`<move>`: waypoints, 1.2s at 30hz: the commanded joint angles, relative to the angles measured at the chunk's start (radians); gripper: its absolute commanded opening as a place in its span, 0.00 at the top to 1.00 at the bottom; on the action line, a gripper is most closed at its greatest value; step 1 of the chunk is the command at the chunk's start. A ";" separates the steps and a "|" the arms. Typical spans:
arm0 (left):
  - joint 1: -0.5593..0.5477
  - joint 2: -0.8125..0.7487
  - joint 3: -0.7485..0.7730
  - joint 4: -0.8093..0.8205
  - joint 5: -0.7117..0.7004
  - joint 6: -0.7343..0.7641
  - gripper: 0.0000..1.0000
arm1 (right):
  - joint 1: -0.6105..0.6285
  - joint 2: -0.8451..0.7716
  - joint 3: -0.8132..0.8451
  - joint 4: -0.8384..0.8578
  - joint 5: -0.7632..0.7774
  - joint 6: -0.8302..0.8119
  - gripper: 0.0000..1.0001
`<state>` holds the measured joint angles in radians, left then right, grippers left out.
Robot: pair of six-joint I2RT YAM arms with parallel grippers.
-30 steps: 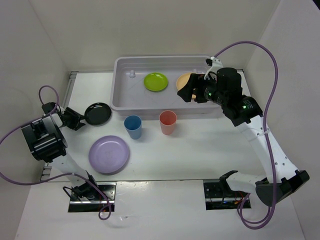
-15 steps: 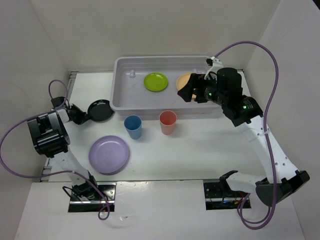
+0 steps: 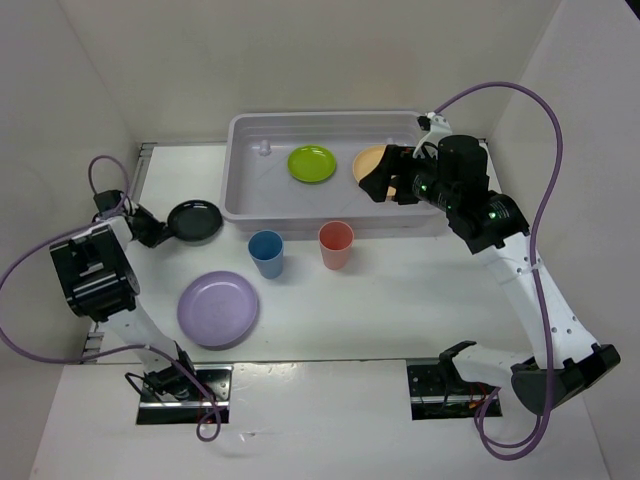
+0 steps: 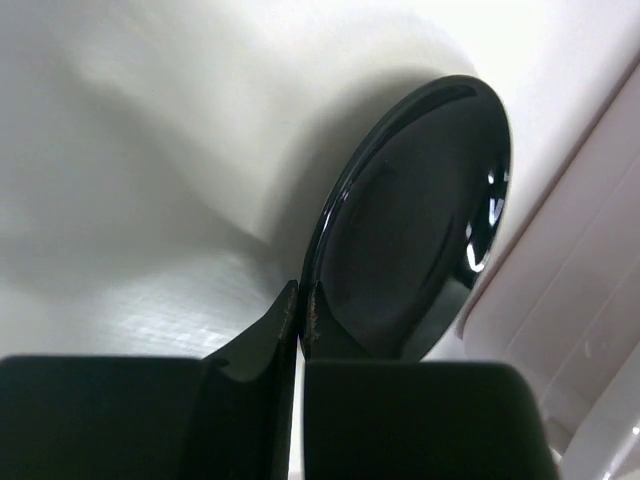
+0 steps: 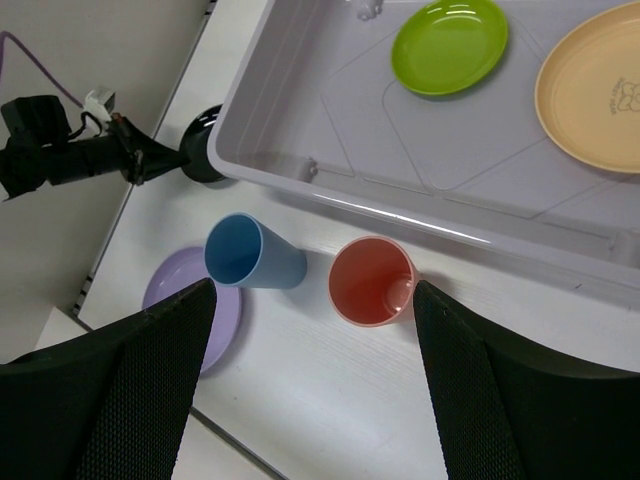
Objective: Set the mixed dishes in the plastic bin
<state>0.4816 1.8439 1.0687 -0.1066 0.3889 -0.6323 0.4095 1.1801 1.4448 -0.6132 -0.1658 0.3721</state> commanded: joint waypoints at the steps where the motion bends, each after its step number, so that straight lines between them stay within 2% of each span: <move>1: 0.049 -0.101 0.022 -0.036 -0.033 0.042 1.00 | -0.008 -0.020 0.008 0.032 -0.009 -0.016 0.16; 5: 0.071 -0.189 0.031 -0.048 -0.042 0.023 1.00 | -0.008 -0.011 0.008 0.032 -0.009 -0.025 0.16; 8: 0.071 -0.224 0.092 -0.079 -0.042 0.023 1.00 | -0.008 -0.011 0.008 0.032 -0.020 -0.025 0.16; 13: 0.071 -0.301 0.163 -0.090 0.033 -0.052 1.00 | -0.008 -0.011 -0.001 0.032 -0.020 -0.025 0.16; 17: 0.009 -0.337 0.249 -0.068 0.056 -0.099 1.00 | -0.017 -0.011 -0.001 0.032 -0.020 -0.016 0.16; 20: -0.116 -0.337 0.321 -0.068 0.024 -0.122 1.00 | -0.017 -0.020 -0.001 0.032 -0.038 -0.016 0.16; 21: -0.183 -0.328 0.335 -0.056 0.009 -0.122 1.00 | -0.017 -0.020 -0.001 0.042 -0.038 -0.006 0.16; 26: -0.323 -0.214 0.447 -0.025 -0.016 -0.152 1.00 | -0.017 -0.020 -0.001 0.043 -0.060 0.004 0.16; 31: -0.441 -0.019 0.708 -0.094 -0.068 -0.106 1.00 | -0.017 -0.020 0.008 0.024 -0.051 0.013 0.16; 36: -0.494 0.199 0.931 -0.180 -0.048 -0.075 1.00 | -0.008 -0.030 0.028 0.013 -0.041 0.022 0.16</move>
<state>0.0113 1.9778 1.8912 -0.2489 0.3408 -0.7311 0.4004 1.1801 1.4452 -0.6155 -0.2066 0.3820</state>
